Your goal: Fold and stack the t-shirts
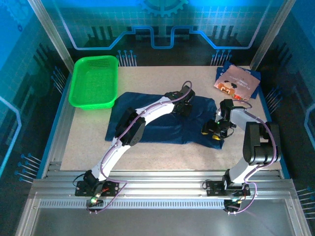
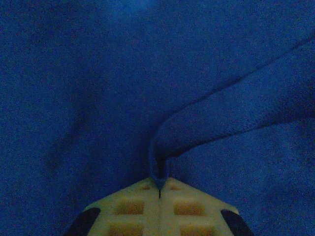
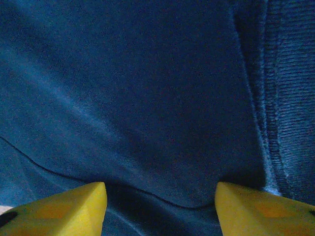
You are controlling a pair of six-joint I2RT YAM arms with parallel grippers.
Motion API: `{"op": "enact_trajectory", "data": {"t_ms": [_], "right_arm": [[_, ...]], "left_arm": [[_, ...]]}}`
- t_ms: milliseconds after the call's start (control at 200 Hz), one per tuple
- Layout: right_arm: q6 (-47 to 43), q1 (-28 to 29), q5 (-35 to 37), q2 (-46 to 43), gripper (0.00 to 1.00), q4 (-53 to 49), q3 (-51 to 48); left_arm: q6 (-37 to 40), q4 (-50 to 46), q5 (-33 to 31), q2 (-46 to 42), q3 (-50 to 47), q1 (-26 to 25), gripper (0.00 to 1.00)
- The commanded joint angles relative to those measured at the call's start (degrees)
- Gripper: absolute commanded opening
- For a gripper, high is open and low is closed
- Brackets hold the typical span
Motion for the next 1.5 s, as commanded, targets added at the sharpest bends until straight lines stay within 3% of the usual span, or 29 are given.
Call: {"op": "enact_trajectory", "data": {"t_ms": [0, 425, 550, 625, 790, 1031, 1231, 1496], "right_arm": [[-0.57, -1.52, 2.28, 0.20, 0.61, -4.03, -2.40], [1.06, -2.33, 6.81, 1.31, 0.61, -5.23, -2.40], [1.50, -2.36, 5.36, -1.17, 0.64, -4.38, -2.31], [1.31, -2.29, 4.71, -4.00, 0.66, -4.09, -1.76], [-0.71, -2.37, 5.80, -11.31, 0.73, -7.65, 3.24], [1.67, -2.12, 1.64, -15.26, 0.75, -10.94, 5.79], [4.57, 0.35, 1.37, -11.49, 0.72, -7.96, 2.69], [9.57, 1.58, 10.02, -0.10, 0.45, -6.78, -0.29]], "left_arm": [[-0.24, -1.22, -3.65, -1.35, 0.77, 1.11, 0.00], [-0.58, 0.16, -3.07, -2.96, -1.42, 2.76, 0.02], [-3.13, -0.27, -1.31, -6.03, -1.86, 3.55, 0.31], [-3.89, -0.52, -0.44, -9.94, -2.92, 3.52, 0.56], [-8.42, -1.73, -1.77, -25.12, -15.17, 4.48, 0.75], [-17.48, -2.32, -0.77, -45.71, -45.86, 13.39, 0.77], [-18.21, -0.48, -0.29, -50.34, -57.73, 21.18, 0.74], [-22.67, -1.87, -2.77, -47.63, -66.95, 25.12, 0.56]]}}
